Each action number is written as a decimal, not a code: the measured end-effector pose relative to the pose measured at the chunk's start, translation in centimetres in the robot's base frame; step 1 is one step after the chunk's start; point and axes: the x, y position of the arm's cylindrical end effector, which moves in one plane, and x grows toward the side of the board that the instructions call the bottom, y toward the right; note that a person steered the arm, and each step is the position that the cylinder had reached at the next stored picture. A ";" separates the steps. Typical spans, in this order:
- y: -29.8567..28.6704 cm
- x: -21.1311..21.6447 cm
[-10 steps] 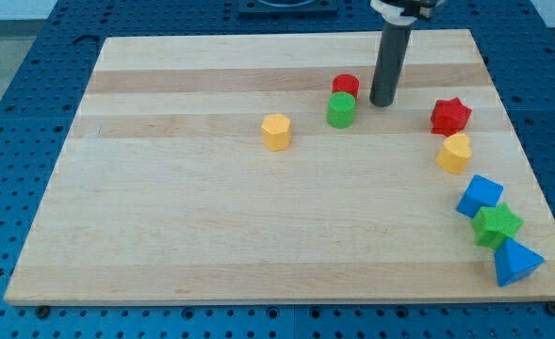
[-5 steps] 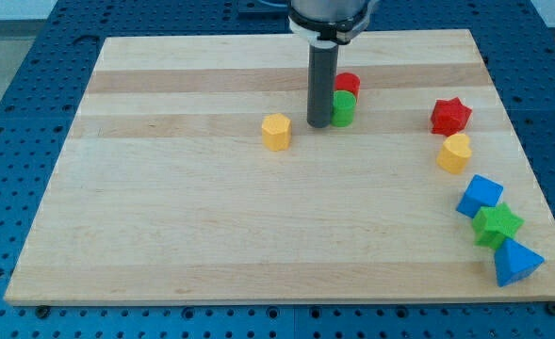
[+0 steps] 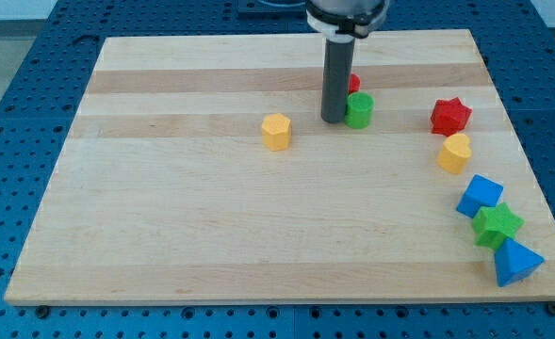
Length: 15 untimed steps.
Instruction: Move the green circle towards the red star
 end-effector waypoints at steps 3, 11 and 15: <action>7.6 -0.9; 3.4 -1.4; 7.0 -4.2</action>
